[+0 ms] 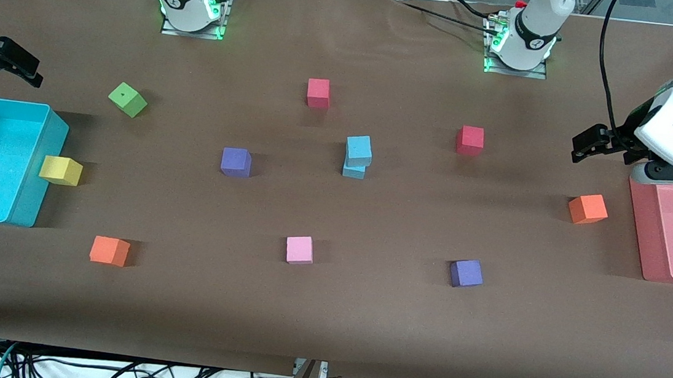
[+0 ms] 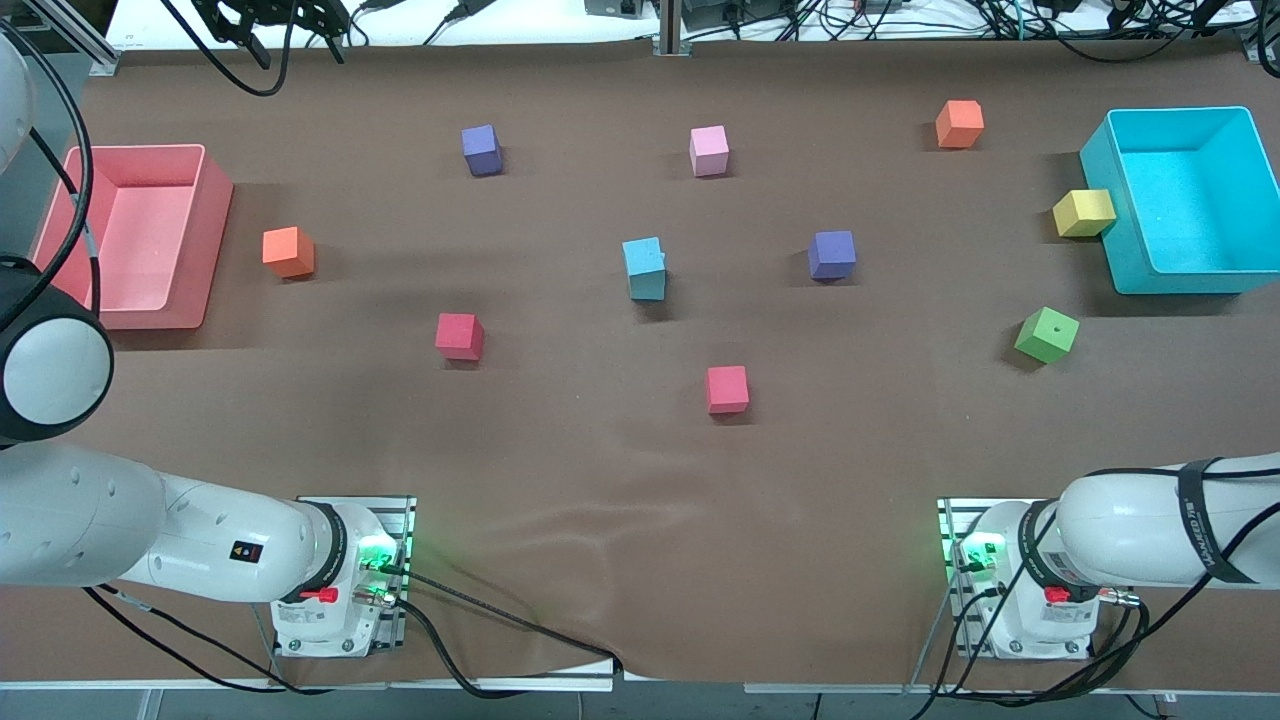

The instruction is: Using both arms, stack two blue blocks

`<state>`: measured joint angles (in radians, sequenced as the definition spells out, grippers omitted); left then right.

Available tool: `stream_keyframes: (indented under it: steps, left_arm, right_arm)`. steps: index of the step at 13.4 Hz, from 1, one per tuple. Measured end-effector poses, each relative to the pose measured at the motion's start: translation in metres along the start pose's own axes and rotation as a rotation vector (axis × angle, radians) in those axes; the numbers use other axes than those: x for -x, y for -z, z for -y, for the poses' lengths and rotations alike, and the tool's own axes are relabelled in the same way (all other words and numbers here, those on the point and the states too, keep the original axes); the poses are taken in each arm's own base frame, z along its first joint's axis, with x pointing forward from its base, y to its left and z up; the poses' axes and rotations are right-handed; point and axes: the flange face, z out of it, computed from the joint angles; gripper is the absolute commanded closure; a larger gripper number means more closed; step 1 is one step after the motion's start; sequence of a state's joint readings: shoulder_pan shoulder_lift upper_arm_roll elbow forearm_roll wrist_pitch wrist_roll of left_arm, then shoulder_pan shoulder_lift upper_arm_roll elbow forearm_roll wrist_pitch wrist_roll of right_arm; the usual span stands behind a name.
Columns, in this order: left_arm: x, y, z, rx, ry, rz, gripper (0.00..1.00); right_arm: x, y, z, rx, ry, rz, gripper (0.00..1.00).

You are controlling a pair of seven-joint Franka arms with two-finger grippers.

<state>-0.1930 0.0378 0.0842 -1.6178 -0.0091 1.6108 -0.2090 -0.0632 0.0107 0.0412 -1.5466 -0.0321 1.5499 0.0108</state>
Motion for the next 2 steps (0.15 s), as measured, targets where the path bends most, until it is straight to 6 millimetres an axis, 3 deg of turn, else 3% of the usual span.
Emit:
stream_keyframes:
  steps: [2]
  left_arm:
    - [-0.0001,-0.0004,-0.0006,0.0,-0.001,0.001,0.0]
  right_arm:
    - [-0.0009,-0.0005,0.0004,0.0,0.001,-0.003,0.0]
